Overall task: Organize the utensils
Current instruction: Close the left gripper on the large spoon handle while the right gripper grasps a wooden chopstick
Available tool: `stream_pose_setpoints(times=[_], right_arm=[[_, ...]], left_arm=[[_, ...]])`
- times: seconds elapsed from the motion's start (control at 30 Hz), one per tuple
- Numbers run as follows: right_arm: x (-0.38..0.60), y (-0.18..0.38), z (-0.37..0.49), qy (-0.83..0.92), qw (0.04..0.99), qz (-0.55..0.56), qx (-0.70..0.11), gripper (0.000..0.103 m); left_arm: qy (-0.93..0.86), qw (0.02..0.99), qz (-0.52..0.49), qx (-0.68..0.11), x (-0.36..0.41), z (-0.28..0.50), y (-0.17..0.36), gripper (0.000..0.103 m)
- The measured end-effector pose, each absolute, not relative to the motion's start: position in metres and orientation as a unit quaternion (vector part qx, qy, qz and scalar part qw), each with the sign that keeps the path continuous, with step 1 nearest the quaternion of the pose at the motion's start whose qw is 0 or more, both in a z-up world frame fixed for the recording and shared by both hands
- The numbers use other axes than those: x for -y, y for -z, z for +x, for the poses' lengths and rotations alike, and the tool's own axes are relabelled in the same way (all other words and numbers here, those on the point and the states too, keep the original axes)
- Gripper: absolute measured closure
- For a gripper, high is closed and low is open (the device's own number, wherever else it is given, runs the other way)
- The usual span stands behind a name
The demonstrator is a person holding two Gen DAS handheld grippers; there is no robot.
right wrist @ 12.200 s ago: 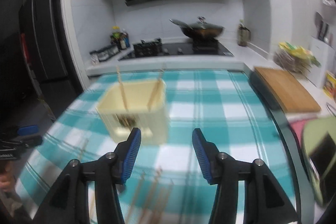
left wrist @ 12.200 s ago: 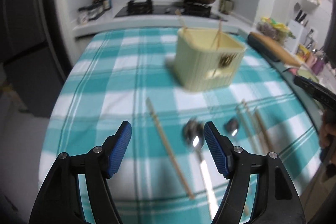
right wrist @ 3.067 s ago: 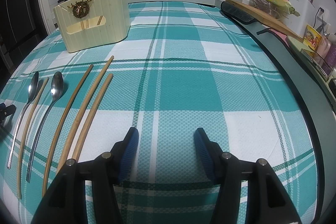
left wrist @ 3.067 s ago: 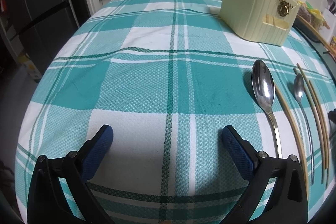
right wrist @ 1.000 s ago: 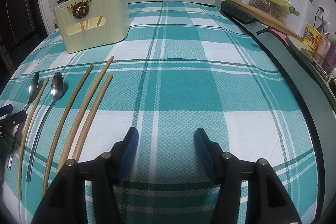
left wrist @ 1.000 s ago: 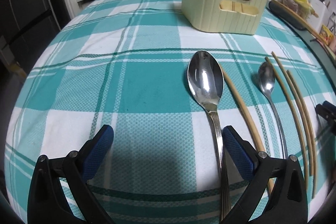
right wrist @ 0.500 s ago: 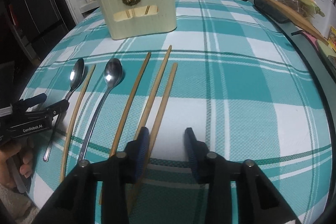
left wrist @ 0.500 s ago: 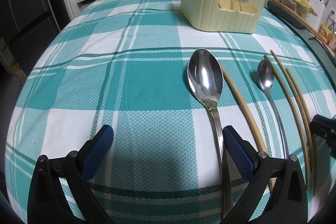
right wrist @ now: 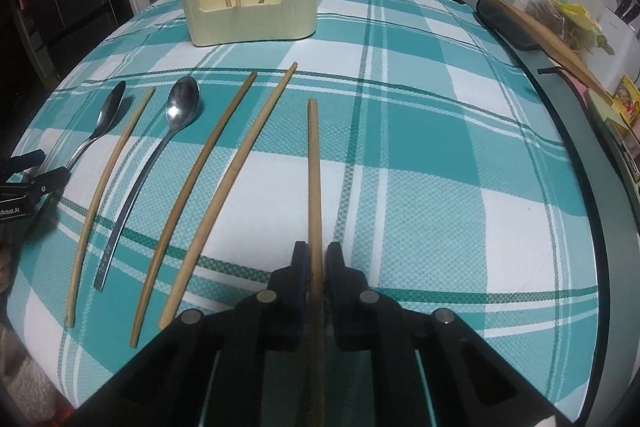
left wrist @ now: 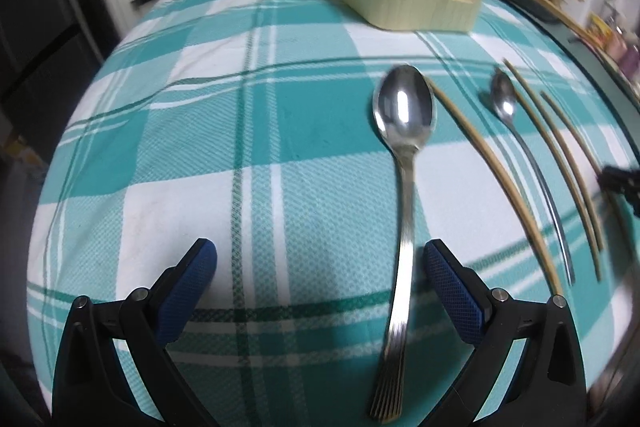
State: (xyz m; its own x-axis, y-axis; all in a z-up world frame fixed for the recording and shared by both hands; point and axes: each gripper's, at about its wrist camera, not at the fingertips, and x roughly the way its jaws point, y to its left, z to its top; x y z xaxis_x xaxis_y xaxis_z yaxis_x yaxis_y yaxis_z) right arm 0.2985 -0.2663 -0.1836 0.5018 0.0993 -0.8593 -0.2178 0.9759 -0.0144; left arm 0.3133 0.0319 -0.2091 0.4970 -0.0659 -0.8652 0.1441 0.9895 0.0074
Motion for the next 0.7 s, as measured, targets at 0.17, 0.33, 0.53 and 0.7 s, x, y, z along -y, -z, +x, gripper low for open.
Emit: stream_pose_setpoints(times=[0.17, 0.33, 0.53, 0.7], right_arm=[[0.271, 0.184, 0.302, -0.121, 0.846, -0.068, -0.515, 0.071], [0.269, 0.183, 0.307, -0.136, 0.829, -0.086, -0.536, 0.071], [0.267, 0.182, 0.321, -0.148, 0.814, -0.093, -0.554, 0.071], [0.268, 0.181, 0.337, -0.147, 0.815, -0.096, -0.552, 0.071]], left_arm=[[0.104, 0.844, 0.067, -0.522, -0.022, 0.319, 0.208, 0.001], [0.094, 0.847, 0.057, -0.519, -0.014, 0.334, 0.209, 0.001], [0.088, 0.845, 0.060, -0.525, 0.002, 0.359, 0.206, 0.009], [0.099, 0.840, 0.069, -0.530, 0.017, 0.378, 0.203, 0.023]])
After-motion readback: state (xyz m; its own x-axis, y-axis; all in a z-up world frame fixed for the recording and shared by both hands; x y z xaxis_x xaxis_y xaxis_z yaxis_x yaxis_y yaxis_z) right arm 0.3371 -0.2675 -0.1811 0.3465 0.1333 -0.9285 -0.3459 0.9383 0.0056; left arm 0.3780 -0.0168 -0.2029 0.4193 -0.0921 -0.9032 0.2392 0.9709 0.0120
